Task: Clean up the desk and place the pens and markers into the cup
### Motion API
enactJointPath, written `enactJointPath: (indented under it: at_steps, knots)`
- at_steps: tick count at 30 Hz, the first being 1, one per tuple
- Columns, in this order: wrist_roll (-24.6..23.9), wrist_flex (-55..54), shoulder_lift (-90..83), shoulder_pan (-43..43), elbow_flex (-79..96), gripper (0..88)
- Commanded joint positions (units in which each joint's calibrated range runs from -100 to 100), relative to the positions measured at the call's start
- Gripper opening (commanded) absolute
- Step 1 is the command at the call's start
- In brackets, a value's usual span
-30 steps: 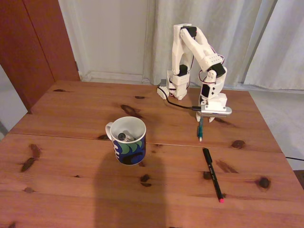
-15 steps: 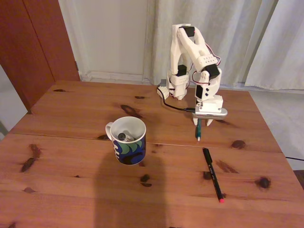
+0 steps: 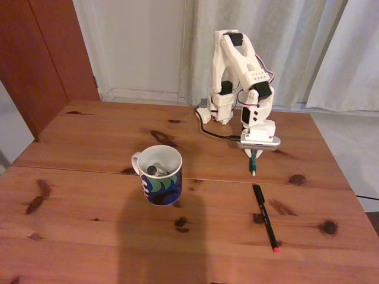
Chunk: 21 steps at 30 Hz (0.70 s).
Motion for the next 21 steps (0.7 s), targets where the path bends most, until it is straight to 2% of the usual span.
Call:
enactJointPath:
  at_steps: [1, 5, 11, 21]
  knots:
    - [0.37, -0.90, -0.19, 0.20, -0.25, 0.8]
    - [0.53, -2.62, -2.34, 4.14, -2.15, 0.7]
    - [5.04, -7.78, -12.27, 11.86, -3.05, 0.7]
    - [11.48, -27.05, -24.93, 20.47, 0.65, 0.7]
